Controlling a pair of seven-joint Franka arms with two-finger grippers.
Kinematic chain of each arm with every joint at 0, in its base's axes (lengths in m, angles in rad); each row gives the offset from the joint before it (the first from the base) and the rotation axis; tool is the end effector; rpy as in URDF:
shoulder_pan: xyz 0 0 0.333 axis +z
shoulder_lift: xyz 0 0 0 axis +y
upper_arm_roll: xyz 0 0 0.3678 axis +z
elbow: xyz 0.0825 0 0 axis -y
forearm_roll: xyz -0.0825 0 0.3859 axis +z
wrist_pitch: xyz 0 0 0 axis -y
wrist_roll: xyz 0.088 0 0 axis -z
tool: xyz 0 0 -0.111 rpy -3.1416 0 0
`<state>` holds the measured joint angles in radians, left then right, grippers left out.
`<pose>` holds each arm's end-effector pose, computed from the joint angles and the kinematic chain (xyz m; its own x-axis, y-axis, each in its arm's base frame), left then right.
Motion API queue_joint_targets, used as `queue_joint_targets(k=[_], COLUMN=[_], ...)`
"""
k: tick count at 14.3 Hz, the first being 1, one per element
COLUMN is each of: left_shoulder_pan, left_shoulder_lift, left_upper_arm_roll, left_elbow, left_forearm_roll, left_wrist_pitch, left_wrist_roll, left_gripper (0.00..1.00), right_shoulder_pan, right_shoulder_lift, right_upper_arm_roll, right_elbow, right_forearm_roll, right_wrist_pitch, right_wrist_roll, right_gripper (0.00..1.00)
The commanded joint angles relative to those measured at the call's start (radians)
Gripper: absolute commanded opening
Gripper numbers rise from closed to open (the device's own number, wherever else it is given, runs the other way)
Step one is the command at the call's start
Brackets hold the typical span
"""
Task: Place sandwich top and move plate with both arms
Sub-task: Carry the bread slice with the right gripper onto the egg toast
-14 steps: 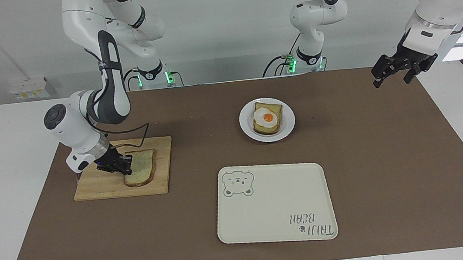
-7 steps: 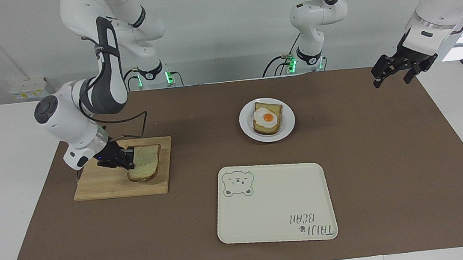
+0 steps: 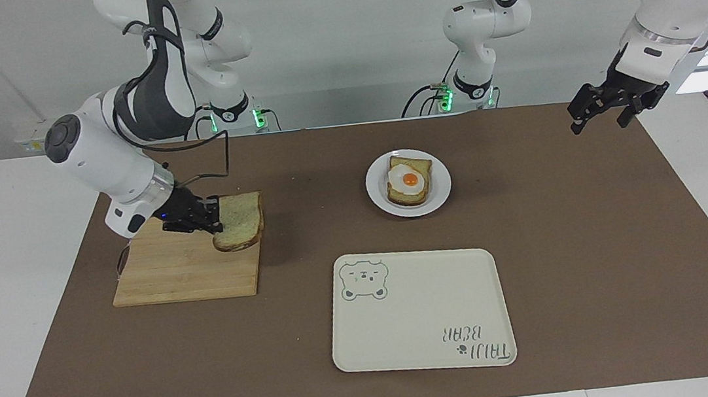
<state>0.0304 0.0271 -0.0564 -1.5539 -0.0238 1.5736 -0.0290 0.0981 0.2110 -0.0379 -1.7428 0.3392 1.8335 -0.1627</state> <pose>0.5661 -0.0168 0.6654 1.0000 0.0031 -0.0081 0.0033 -0.9997 0.0251 0.6193 0.0672 0.4912 0.9884 0.1274 -0.0824 0.0950 -0.9431 -0.3187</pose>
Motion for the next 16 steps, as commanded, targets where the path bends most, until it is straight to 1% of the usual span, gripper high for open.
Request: queue_joint_targets(k=[1,3,5,8,10,14,16], left_shoulder_pan=[-0.007,-0.007,-0.007,-0.023,-0.017,-0.021,-0.011], left_shoulder_lift=[-0.018,-0.016,-0.018,-0.016,-0.016,-0.022,-0.038], left_upper_arm_roll=[0.006,0.006,0.006,0.006,0.006,0.0,0.001], left_elbow=[-0.015,-0.015,-0.015,-0.014,-0.014,-0.011,-0.031], left_forearm_roll=[0.015,0.015,0.015,0.005,0.005,-0.011,-0.024], left_wrist_pitch=[-0.006,-0.006,-0.004,-0.006,-0.004,-0.003,0.002], left_wrist_roll=[-0.011,-0.011,-0.009,-0.011,-0.008,-0.017,-0.019], left_gripper=[1.0,1.0,1.0,1.0,1.0,1.0,1.0], right_shoulder_pan=[0.109,0.175,0.242,0.324,0.376,0.463,0.517], right_shoulder_lift=[0.008,0.005,0.007,0.013,0.021,0.039,0.054], right_upper_arm_roll=[0.007,0.009,0.01,0.012,0.012,0.013,0.013], right_elbow=[0.014,0.014,0.009,0.002,-0.001,0.0,-0.001], right_forearm_roll=[0.015,0.026,0.035,0.041,0.098,0.106,0.106], right_wrist_pitch=[0.021,0.035,0.046,0.09,0.131,0.202,0.234], right_wrist_roll=[0.189,0.284,0.307,0.393,0.423,0.476,0.497], right_gripper=[0.0,0.0,0.0,0.0,0.0,0.0,0.0])
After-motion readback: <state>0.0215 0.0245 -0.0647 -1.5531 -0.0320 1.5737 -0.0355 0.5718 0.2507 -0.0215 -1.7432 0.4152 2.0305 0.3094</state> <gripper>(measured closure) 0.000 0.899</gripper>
